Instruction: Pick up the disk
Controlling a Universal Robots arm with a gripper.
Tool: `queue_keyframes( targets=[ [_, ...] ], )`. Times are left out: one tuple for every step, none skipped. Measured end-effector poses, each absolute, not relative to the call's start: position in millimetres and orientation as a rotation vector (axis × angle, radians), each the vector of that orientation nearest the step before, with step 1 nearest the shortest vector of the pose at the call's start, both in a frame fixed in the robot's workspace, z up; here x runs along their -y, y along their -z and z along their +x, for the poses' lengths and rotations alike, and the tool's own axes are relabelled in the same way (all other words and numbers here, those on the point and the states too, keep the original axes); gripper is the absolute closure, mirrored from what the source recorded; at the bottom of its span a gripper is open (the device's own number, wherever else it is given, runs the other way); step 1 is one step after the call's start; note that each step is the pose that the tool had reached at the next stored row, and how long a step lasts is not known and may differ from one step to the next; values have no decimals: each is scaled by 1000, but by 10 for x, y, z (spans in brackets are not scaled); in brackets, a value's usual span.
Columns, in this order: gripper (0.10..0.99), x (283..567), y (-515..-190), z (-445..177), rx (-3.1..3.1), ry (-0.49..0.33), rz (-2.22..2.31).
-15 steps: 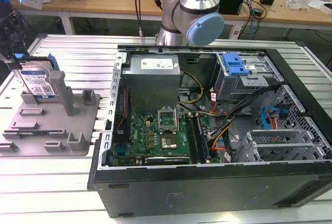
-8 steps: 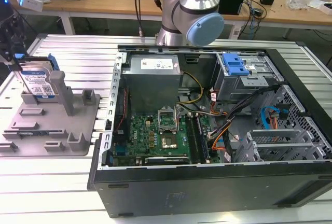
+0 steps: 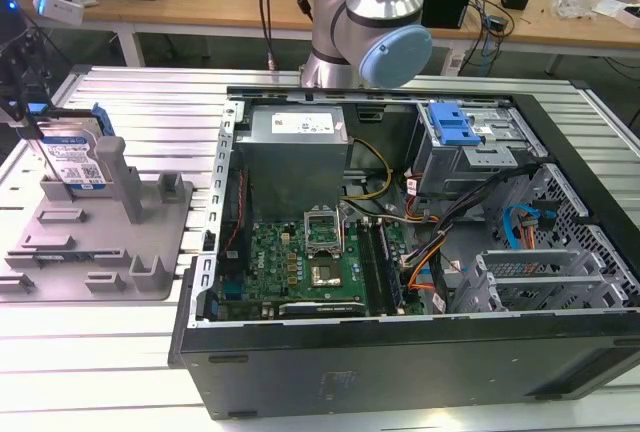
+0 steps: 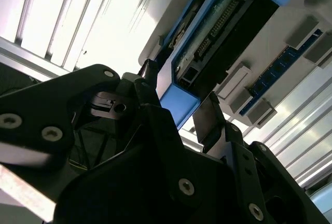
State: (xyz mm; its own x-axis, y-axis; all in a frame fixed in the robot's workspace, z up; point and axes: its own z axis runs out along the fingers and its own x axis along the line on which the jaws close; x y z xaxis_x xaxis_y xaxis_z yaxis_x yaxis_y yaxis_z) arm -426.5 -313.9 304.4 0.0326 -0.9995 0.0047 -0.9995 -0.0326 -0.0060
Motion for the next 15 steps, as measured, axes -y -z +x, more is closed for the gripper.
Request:
queue_keyframes(
  targets=[
    [545,3139,-3042,-4265,-2184,12,-2257],
    [545,3140,-3039,-4265,-2184,12,-2257],
    [557,3139,-3037,-4266,-2184,12,-2257],
    [631,3140,-3034,-4265,-2184,12,-2257],
    [631,3139,-3031,-4265,-2184,12,-2257],
    [631,3140,-3028,-4265,-2184,12,-2257],
    [631,3139,-3024,-4265,-2184,12,-2257],
    [631,3140,-3022,-4265,-2184,12,-2257],
    [631,3140,-3019,-4265,-2184,12,-2257],
    [631,3140,-3017,-4265,-2184,12,-2257],
    [631,3140,-3013,-4265,-2184,12,-2257],
    [631,3140,-3011,-4266,-2184,12,-2257],
    [631,3140,-3009,-4266,-2184,12,-2257],
    [631,3140,-3006,-4266,-2184,12,-2257],
    [631,3140,-3004,-4265,-2184,12,-2257]
  ],
)
